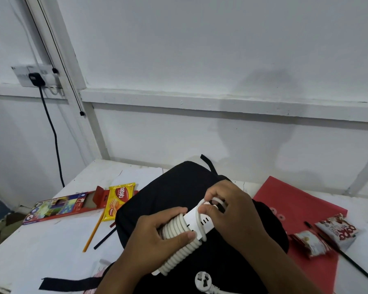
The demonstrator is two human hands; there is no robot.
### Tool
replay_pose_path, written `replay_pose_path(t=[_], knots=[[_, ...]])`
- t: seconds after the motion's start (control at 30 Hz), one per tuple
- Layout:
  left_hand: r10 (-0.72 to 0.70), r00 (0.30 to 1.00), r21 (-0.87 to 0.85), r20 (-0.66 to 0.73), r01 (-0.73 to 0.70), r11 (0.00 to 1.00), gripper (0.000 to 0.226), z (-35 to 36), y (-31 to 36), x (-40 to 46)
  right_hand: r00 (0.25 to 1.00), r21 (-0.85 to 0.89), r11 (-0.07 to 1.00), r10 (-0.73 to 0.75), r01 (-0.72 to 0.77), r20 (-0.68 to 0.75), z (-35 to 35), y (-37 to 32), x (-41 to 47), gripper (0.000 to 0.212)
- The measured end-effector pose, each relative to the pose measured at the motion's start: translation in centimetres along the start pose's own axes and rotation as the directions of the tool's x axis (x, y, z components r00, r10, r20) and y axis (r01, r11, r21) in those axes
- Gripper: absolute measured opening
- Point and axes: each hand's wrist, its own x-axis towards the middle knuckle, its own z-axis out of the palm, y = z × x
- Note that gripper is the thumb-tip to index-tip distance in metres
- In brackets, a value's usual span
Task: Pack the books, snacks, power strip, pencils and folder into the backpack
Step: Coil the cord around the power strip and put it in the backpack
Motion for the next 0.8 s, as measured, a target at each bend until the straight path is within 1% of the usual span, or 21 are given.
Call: replay_pose_path(t=[0.1, 0.13, 0.17, 0.23, 0.33, 0.4, 0.5, 0.57, 0.6, 0.63, 0.67, 0.7, 0.73, 0.77, 0.8], knots=[[-0.009, 1.0, -0.052, -0.014, 0.008, 0.999, 0.055, 0.0, -0.2, -0.1, 0.997, -0.069, 0.996, -0.061, 0.064, 0.043, 0.3, -0.2, -0.2, 0.006], [-0.014, 1.0, -0.076, -0.02, 0.012, 0.997, 0.055, 0.0, -0.2, 0.0, 0.995, -0.078, 0.994, -0.076, 0.081, 0.065, 0.4, -0.2, -0.4, 0.006], [-0.019, 1.0, -0.1, -0.022, 0.017, 0.995, 0.057, -0.1, -0.1, 0.0, 0.994, -0.059, 0.995, -0.075, 0.08, 0.082, 0.6, -0.1, -0.6, 0.013], [-0.028, 0.999, -0.142, -0.021, 0.025, 0.99, 0.061, -0.2, -0.1, 0.1, 0.991, 0.069, 0.997, -0.039, 0.03, 0.129, 0.8, 0.1, -1.0, 0.027], [-0.049, 0.999, -0.213, -0.011, 0.045, 0.976, 0.068, -0.3, 0.0, 0.3, 0.984, 0.22, 0.974, 0.009, -0.049, 0.177, 1.1, 0.7, -1.4, 0.038], [-0.048, 0.999, -0.247, -0.006, 0.045, 0.968, 0.071, -0.2, -0.1, 0.4, 0.98, 0.273, 0.954, 0.071, -0.121, 0.186, 1.1, 1.0, -1.6, 0.046], [-0.033, 0.999, -0.268, -0.026, 0.025, 0.963, 0.07, 0.0, -0.1, 0.6, 0.975, 0.3, 0.937, 0.124, -0.176, 0.185, 1.3, 1.0, -2.1, 0.055], [-0.033, 0.998, -0.282, -0.057, 0.016, 0.959, 0.07, 0.1, 0.0, 0.6, 0.959, 0.357, 0.904, 0.155, -0.234, 0.236, 1.6, 1.3, -2.3, 0.06], [-0.032, 0.996, -0.289, -0.078, 0.008, 0.957, 0.067, 0.2, 0.0, 0.7, 0.953, 0.328, 0.913, 0.161, -0.243, 0.257, 1.7, 1.5, -2.4, 0.06], [-0.037, 0.993, -0.302, -0.108, 0.003, 0.953, 0.064, 0.2, 0.0, 0.8, 0.953, 0.231, 0.949, 0.153, -0.216, 0.261, 1.9, 1.7, -2.5, 0.059], [-0.045, 0.989, -0.327, -0.14, -0.003, 0.945, 0.059, 0.3, 0.0, 0.9, 0.959, 0.092, 0.982, 0.136, -0.163, 0.25, 2.1, 2.0, -2.5, 0.06], [-0.053, 0.984, -0.355, -0.168, -0.01, 0.935, 0.056, 0.3, 0.0, 1.0, 0.965, -0.02, 0.992, 0.124, -0.123, 0.23, 2.2, 2.2, -2.6, 0.064], [-0.055, 0.981, -0.373, -0.187, -0.019, 0.928, 0.055, 0.4, 0.1, 1.1, 0.97, -0.058, 0.992, 0.118, -0.108, 0.215, 2.4, 2.2, -2.8, 0.065], [-0.054, 0.979, -0.382, -0.198, -0.027, 0.924, 0.054, 0.5, 0.1, 1.2, 0.971, -0.024, 0.993, 0.114, -0.112, 0.209, 2.5, 2.1, -2.9, 0.056], [-0.052, 0.978, -0.389, -0.202, -0.032, 0.921, 0.053, 0.7, 0.0, 1.3, 0.973, 0.056, 0.991, 0.111, -0.125, 0.203, 2.6, 1.9, -2.9, 0.04]])
